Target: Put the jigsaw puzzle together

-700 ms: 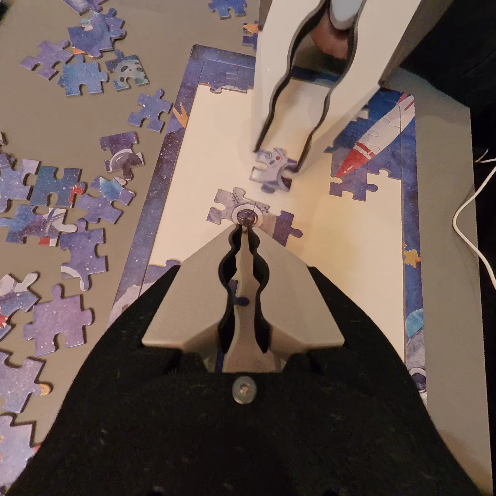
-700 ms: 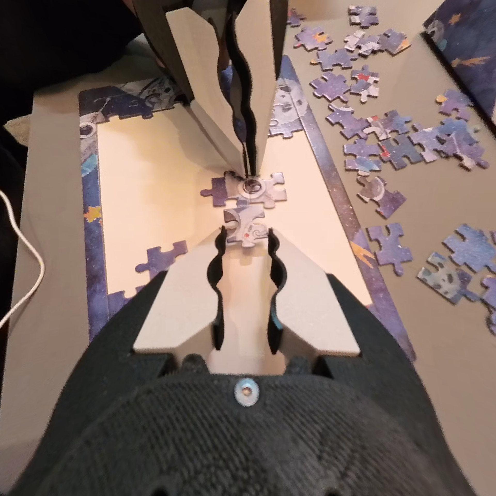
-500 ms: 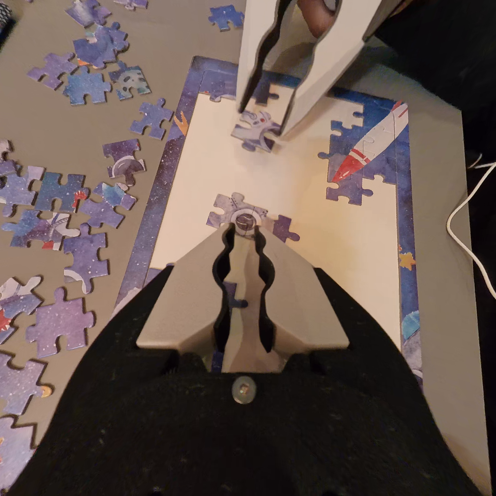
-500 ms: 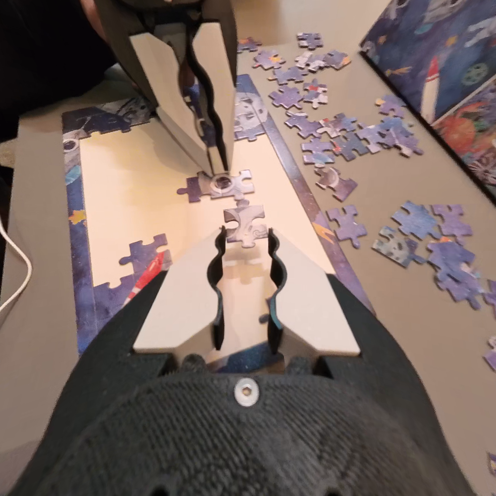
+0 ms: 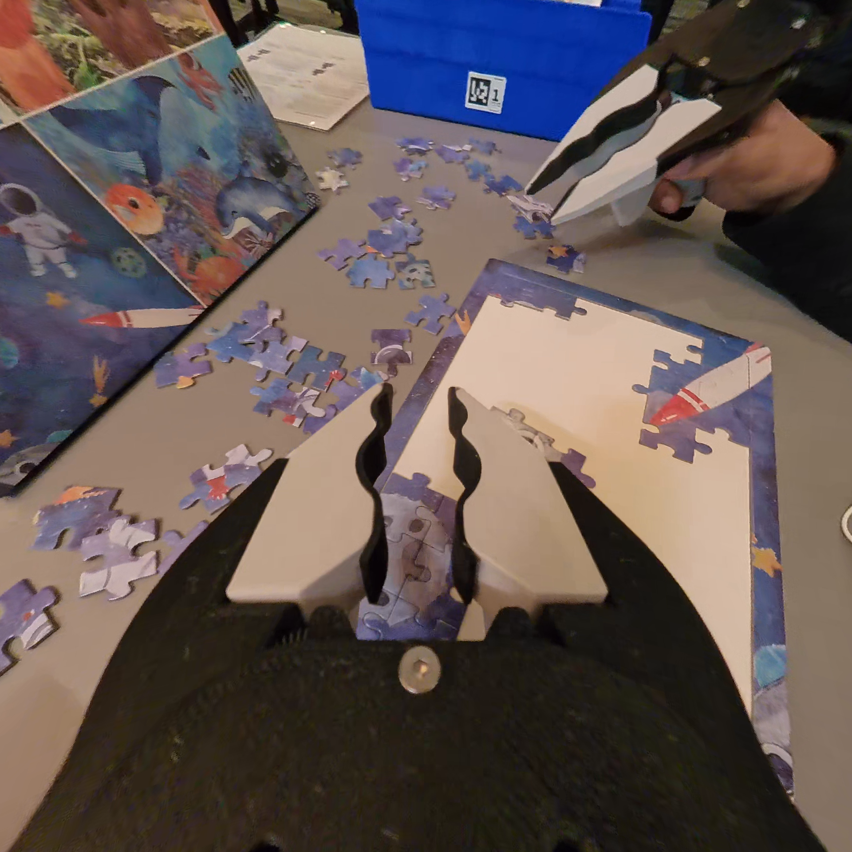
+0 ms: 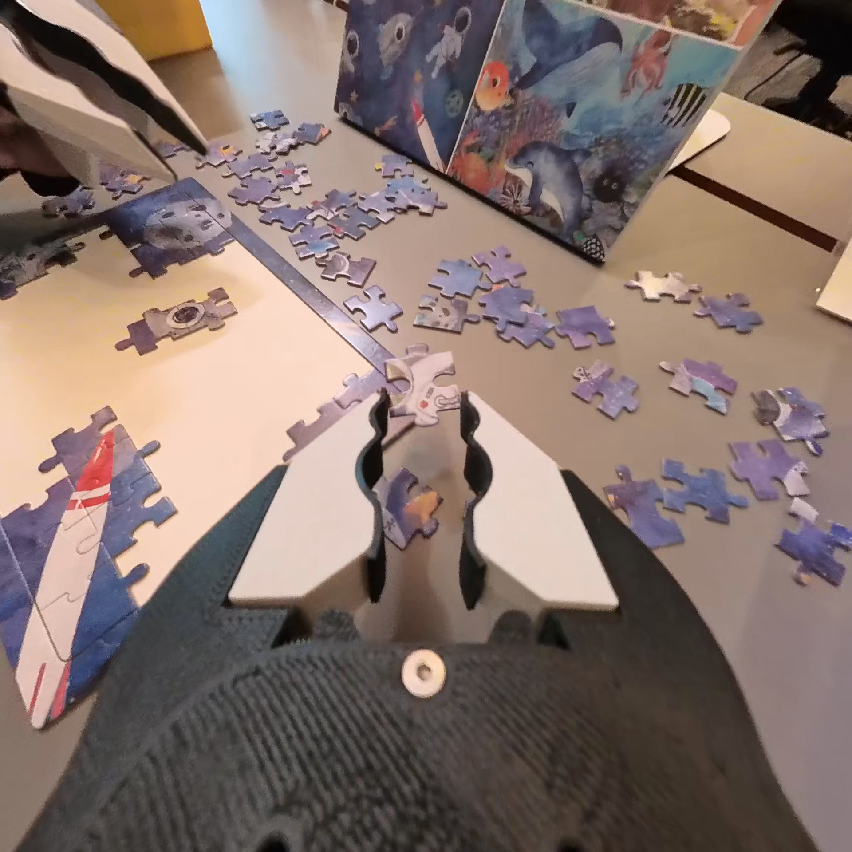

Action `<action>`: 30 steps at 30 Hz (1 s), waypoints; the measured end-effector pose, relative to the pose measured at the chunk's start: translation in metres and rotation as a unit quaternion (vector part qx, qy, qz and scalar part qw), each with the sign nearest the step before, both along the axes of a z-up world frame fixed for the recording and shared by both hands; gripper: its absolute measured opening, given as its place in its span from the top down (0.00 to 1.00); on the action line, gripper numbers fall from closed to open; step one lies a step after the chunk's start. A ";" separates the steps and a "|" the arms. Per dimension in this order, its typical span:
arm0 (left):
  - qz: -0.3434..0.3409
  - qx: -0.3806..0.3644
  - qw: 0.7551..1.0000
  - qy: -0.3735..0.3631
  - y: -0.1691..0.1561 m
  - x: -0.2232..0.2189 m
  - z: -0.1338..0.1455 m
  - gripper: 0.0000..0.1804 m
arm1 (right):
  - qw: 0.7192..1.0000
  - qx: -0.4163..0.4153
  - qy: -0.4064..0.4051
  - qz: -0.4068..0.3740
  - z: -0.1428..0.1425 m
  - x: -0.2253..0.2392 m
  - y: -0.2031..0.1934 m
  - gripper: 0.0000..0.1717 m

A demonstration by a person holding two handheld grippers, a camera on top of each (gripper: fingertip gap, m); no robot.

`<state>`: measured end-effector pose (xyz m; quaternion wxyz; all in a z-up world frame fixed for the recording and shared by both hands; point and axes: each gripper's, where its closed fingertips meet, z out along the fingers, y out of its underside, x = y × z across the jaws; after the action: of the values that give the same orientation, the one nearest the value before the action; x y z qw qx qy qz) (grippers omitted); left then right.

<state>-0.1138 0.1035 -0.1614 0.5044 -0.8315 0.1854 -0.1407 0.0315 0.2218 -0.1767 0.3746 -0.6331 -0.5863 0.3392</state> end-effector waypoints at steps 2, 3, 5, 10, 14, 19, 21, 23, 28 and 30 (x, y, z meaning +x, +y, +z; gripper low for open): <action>0.003 -0.001 1.000 -0.001 0.000 -0.001 0.000 0.88 | 1.000 0.010 -0.010 0.005 -0.004 -0.003 -0.003 0.83; 0.002 -0.003 1.000 0.000 0.000 -0.001 -0.001 0.88 | 1.000 0.014 -0.019 0.008 -0.007 -0.004 -0.005 0.83; -0.003 -0.008 1.000 0.001 0.000 0.002 -0.004 0.88 | 0.999 0.019 -0.033 0.012 -0.012 -0.006 -0.008 0.83; -0.050 -0.040 0.998 -0.002 -0.010 0.016 -0.014 0.89 | 0.999 0.018 -0.041 -0.001 -0.015 -0.005 -0.003 0.83; -0.112 -0.090 0.990 -0.004 -0.026 0.036 -0.031 0.88 | 0.998 0.007 -0.045 -0.042 -0.017 0.003 0.013 0.83; -0.137 -0.119 0.983 0.010 -0.034 0.044 -0.040 0.90 | 0.995 0.004 -0.062 -0.075 -0.025 0.009 0.026 0.83; -0.139 -0.112 0.984 0.004 -0.034 0.044 -0.035 0.92 | 0.994 0.009 -0.066 -0.086 -0.026 0.010 0.030 0.83; -0.143 -0.112 0.983 -0.004 -0.036 0.044 -0.034 0.93 | 0.993 0.014 -0.065 -0.093 -0.026 0.010 0.032 0.82; -0.153 -0.130 0.979 -0.003 -0.040 0.045 -0.041 0.94 | 0.991 0.024 -0.061 -0.116 -0.025 0.012 0.040 0.83; -0.157 -0.133 0.978 -0.003 -0.042 0.046 -0.041 0.95 | 0.989 0.029 -0.050 -0.136 -0.020 0.015 0.047 0.82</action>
<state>-0.0675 0.0619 -0.2025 0.3610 -0.8514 0.2921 -0.2441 0.0469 0.2690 -0.1963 0.4057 -0.7121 -0.5222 0.2360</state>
